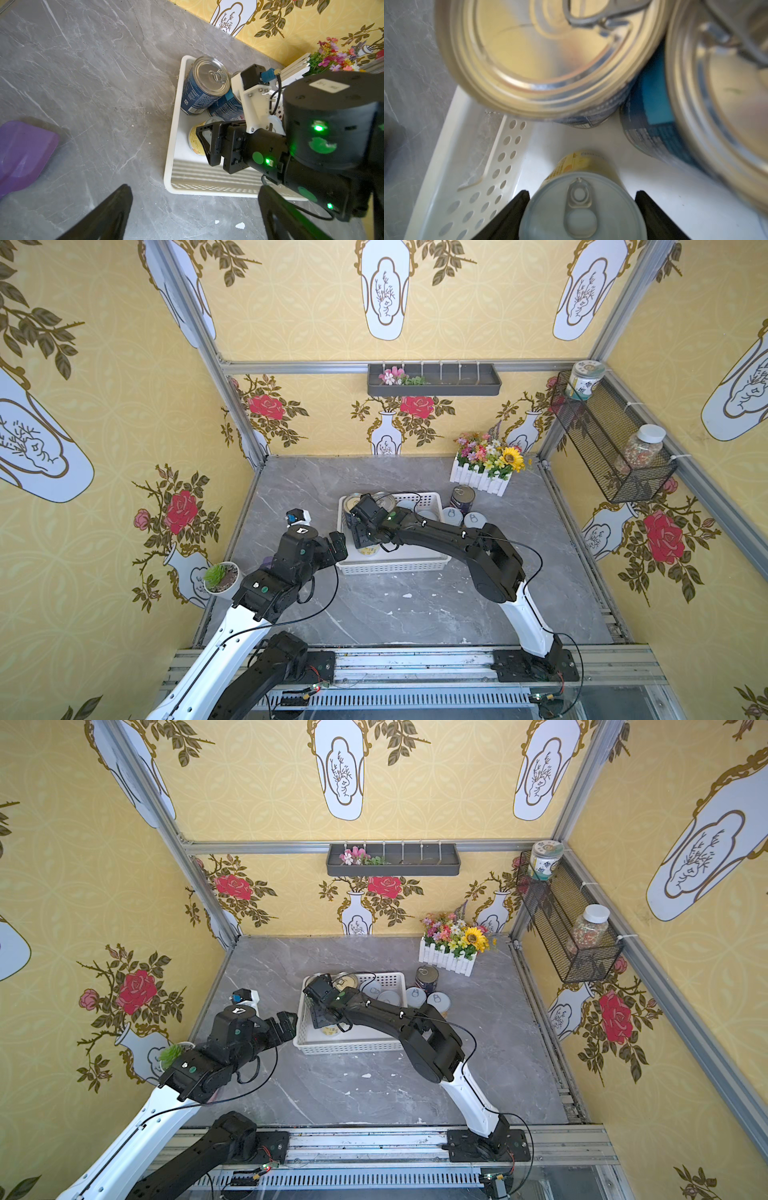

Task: Put the canned food in the basket
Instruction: Place the canned food in the basket.

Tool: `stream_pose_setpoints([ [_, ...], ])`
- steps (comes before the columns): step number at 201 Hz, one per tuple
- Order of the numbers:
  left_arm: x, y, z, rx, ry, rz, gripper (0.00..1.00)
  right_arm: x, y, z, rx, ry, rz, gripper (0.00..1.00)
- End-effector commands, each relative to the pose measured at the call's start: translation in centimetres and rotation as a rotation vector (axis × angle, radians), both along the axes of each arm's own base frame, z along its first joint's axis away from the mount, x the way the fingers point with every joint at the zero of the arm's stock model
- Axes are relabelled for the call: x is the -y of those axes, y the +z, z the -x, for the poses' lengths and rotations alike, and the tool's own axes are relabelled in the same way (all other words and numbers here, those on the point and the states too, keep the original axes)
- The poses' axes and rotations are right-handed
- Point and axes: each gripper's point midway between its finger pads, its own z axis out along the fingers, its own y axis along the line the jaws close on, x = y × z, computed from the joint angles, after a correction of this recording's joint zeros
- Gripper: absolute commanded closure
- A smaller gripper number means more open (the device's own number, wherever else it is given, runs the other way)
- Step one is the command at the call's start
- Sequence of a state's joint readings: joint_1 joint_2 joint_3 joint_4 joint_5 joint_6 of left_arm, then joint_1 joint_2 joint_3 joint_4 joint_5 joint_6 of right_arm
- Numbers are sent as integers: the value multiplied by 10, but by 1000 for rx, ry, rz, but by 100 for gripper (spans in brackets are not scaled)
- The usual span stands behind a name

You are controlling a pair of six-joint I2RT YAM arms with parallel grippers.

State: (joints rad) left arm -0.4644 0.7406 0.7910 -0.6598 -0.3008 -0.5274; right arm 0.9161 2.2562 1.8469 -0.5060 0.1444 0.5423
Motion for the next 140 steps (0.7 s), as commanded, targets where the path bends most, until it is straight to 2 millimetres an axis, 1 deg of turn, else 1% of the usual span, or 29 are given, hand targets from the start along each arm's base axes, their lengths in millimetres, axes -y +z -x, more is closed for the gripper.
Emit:
stream_pose_setpoints([
  [1,1,2,0,7,-4,4,0,-23,8,-10,22,8,-95,32],
  [37,2,2,0,6,-10,6,0,-37,-3,-12,6,23,-137,32],
  [63,2,2,0,7,-11,8,0,-43,-10,-14,-6,29,-149,30],
  [78,3,3,0,8,-15,9,0,-44,-14,-14,-13,30,-144,26],
  [91,3,3,0,7,-18,11,0,-44,-15,-14,-11,29,-144,17],
  [99,4,3,0,7,-19,11,0,-44,-14,-14,-9,28,-142,14],
  [111,4,2,0,4,-19,10,0,-43,-10,-15,-2,28,-144,11],
  [112,0,2,-2,5,-3,10,0,-42,-10,-15,-1,29,-144,10],
  [115,-3,2,-3,5,8,9,0,-42,-10,-15,0,27,-143,10],
  [140,-3,1,-3,4,8,8,0,-39,-1,-13,11,30,-149,5],
])
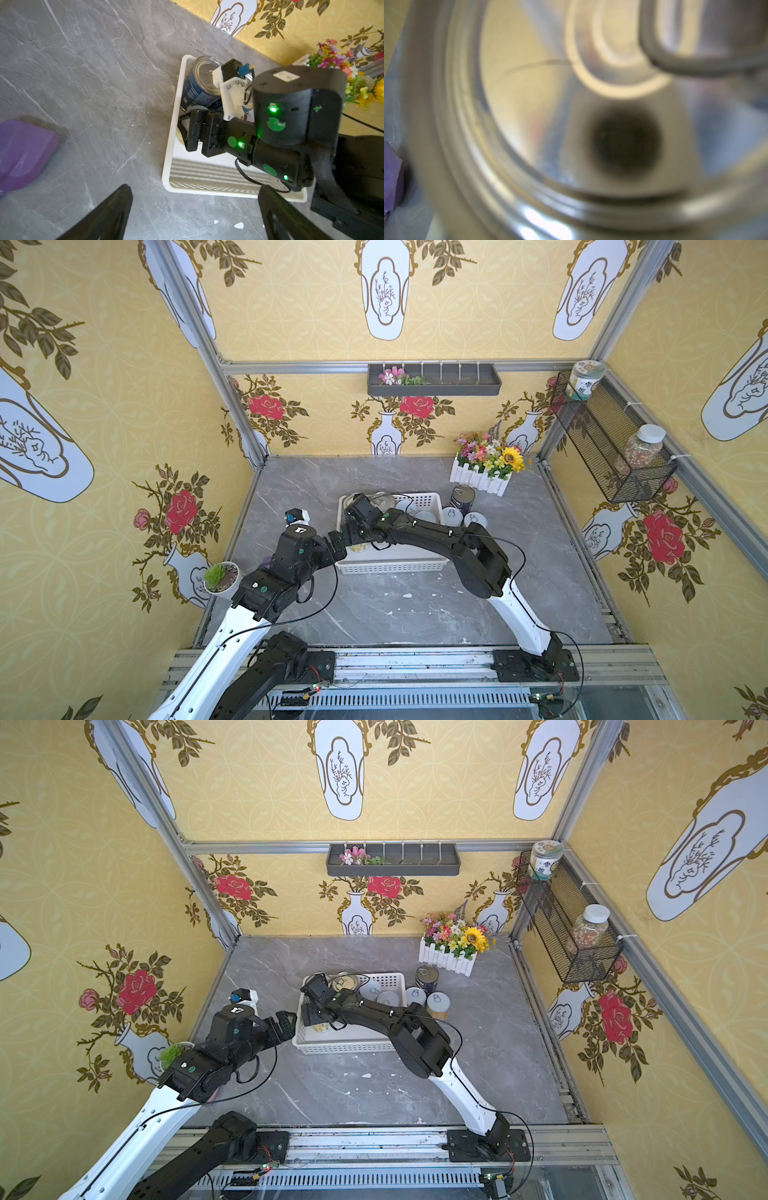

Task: Put the canned food in the basket
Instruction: Place the canned food in the basket, then pick up the canned food from the center of the board.

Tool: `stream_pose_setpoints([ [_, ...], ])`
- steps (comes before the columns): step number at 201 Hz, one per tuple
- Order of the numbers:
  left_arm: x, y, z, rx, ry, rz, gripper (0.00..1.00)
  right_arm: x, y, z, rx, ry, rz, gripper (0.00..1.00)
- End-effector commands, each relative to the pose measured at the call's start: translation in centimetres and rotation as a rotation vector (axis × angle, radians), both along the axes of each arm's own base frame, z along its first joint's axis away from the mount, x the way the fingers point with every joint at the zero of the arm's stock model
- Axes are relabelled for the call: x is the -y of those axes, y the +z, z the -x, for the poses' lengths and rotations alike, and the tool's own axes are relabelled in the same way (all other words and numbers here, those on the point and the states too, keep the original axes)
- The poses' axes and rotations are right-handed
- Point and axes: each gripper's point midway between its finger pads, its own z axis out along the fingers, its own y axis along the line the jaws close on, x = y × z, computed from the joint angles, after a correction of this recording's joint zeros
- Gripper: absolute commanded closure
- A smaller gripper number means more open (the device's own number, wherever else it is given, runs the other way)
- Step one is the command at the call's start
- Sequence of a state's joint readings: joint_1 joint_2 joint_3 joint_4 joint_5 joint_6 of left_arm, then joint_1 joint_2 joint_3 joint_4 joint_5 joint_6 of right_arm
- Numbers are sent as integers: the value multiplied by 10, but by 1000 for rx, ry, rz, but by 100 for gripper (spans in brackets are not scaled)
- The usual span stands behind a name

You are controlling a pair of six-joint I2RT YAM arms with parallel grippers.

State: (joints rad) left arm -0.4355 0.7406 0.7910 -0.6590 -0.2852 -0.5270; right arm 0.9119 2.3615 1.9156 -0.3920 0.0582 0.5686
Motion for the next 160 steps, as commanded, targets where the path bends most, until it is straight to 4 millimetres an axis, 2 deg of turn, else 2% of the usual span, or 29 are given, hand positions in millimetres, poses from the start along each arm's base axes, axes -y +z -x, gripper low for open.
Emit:
stream_pose_setpoints([
  [1,1,2,-1,8,-9,0,0,-3,17,-1,30,3,-35,5],
  [73,1,2,-2,8,-10,2,0,3,63,8,72,26,-98,4],
  [110,1,1,-1,7,-11,1,0,16,87,13,107,32,-83,3],
  [140,1,1,-1,5,-10,1,0,38,124,20,169,31,-61,3],
  [160,2,1,-2,5,-13,1,0,60,158,27,232,18,-56,2],
])
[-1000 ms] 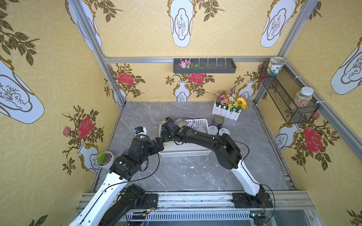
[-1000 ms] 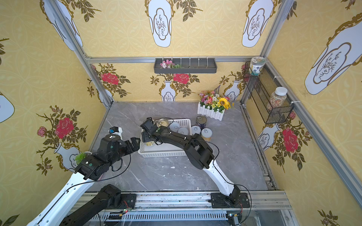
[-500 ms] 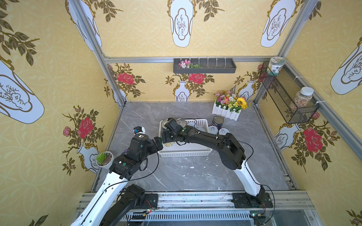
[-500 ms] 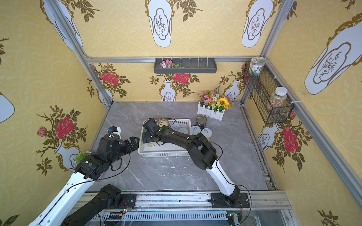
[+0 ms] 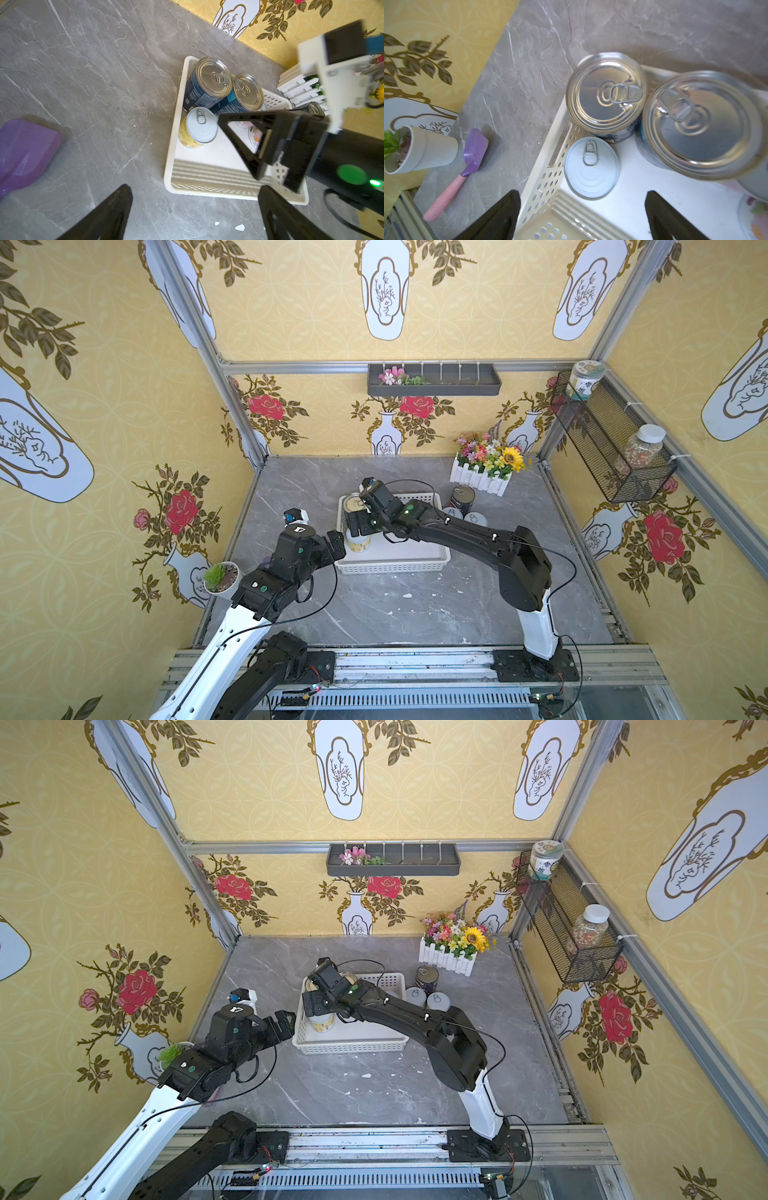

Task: Put the canned food in the basket
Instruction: Pick up the canned food from the center of the board.

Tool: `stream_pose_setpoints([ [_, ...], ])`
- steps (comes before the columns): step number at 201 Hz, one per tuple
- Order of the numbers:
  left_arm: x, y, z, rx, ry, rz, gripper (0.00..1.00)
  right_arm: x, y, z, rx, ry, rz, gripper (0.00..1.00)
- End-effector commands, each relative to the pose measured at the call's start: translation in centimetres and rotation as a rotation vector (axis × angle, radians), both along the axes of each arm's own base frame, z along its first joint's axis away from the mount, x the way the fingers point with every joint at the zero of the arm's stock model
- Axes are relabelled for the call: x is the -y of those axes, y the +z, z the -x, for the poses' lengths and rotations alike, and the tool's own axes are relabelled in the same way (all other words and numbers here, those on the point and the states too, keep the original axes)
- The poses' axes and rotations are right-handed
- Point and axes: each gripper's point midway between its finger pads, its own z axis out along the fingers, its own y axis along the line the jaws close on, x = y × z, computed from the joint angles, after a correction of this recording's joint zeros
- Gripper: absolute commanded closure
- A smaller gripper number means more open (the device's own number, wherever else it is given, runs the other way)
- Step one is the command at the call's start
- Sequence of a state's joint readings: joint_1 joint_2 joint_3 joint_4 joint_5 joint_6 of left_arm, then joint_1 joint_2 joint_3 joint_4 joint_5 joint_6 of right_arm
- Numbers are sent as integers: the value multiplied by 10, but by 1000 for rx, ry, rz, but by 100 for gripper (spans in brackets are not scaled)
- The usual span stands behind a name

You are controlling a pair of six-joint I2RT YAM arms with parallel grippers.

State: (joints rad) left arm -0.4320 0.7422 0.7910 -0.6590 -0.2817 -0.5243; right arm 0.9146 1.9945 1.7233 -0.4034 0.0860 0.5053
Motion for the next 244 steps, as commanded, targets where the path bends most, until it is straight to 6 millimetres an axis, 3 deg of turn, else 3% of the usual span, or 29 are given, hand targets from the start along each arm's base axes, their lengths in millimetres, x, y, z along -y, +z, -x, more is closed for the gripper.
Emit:
stream_pose_setpoints([
  [1,2,1,-2,7,-12,2,0,25,35,3,89,-20,28,2],
  [5,2,1,-2,6,-11,2,0,30,33,4,91,-26,41,1],
  [27,2,1,-2,6,-11,0,0,64,72,13,171,-68,40,1],
  [53,3,0,-2,1,-14,0,0,112,102,20,252,-135,48,2],
  [75,3,-2,-3,-4,-15,-2,0,158,112,18,269,-212,24,3],
  [101,3,-4,-3,-11,-14,-6,0,219,111,11,264,-339,-7,3],
  [145,3,-6,-4,-19,-12,-11,0,308,77,3,253,-592,26,3],
  [156,3,-6,-4,-21,-12,-12,0,322,66,3,221,-630,4,3],
  [200,5,-1,-1,0,-23,-5,0,357,44,8,236,-730,68,3],
  [244,13,-3,1,-8,-47,-11,0,359,4,-6,79,-704,8,3],
])
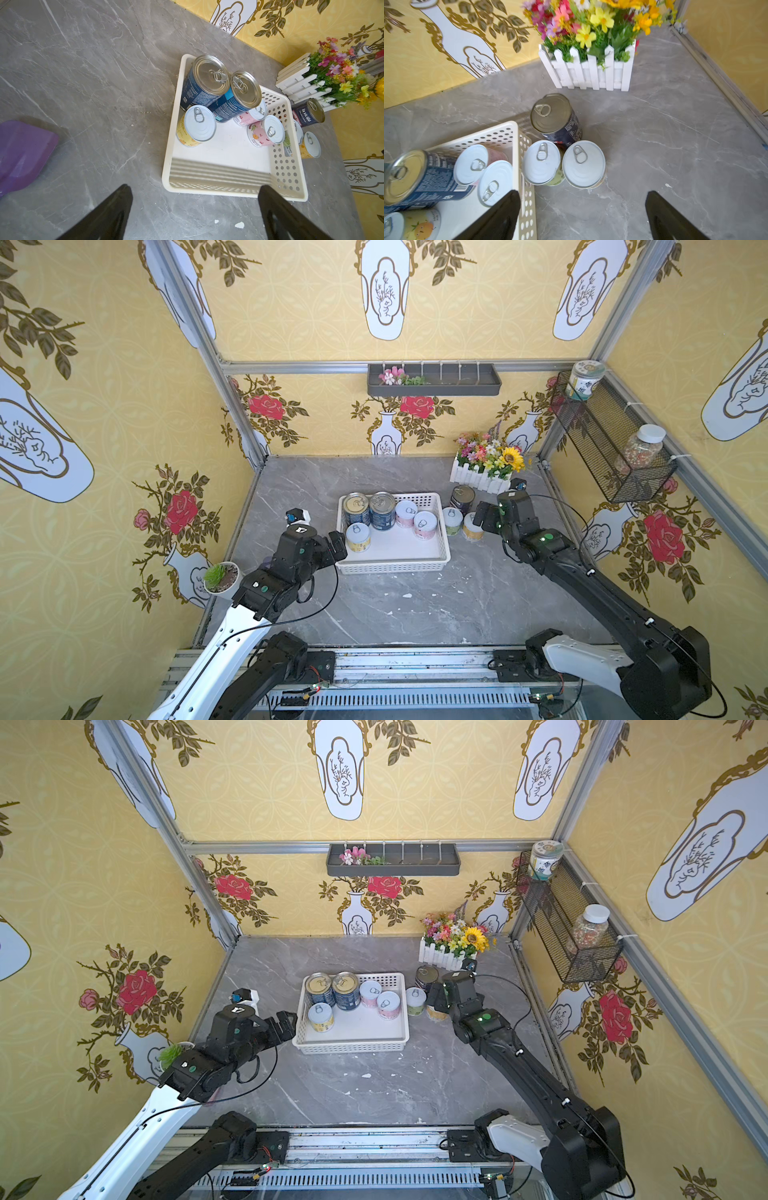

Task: Put the canned food in the basket
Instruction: Pick up the canned food from the center of the board.

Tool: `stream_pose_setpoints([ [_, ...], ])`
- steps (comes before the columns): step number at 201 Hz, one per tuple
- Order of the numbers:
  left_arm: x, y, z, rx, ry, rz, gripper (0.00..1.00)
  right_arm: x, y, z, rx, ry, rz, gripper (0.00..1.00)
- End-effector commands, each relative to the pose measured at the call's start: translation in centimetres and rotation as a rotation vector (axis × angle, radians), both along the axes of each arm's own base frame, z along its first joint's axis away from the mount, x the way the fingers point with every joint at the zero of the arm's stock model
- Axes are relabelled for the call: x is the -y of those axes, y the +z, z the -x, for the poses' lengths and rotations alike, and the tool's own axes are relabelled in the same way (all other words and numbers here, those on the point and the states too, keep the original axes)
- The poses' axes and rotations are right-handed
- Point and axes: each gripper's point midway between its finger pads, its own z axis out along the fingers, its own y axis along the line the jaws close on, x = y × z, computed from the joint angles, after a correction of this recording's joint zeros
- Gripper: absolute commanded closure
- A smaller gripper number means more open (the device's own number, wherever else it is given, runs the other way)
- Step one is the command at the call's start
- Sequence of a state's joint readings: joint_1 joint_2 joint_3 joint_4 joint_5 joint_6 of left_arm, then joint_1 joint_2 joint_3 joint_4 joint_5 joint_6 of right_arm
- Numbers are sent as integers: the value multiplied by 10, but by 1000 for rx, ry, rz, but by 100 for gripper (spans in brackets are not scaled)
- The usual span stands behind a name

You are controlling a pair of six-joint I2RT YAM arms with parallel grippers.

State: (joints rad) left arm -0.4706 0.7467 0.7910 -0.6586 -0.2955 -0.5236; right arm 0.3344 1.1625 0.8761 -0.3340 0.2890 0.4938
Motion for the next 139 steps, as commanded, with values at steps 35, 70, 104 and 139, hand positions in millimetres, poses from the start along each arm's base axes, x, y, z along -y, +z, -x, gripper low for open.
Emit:
stream_pose_setpoints([
  [35,5,-8,-2,-32,-13,-17,0,-3,-39,-22,-134,19,-161,3],
  [70,6,-5,-1,-21,-15,-10,0,-9,-59,-28,-227,42,-169,3],
  [104,7,-6,-1,-28,-24,-10,0,-12,-78,-31,-289,50,-165,3],
  [139,8,-5,0,-20,-25,-9,0,-12,-92,-34,-342,45,-154,3],
])
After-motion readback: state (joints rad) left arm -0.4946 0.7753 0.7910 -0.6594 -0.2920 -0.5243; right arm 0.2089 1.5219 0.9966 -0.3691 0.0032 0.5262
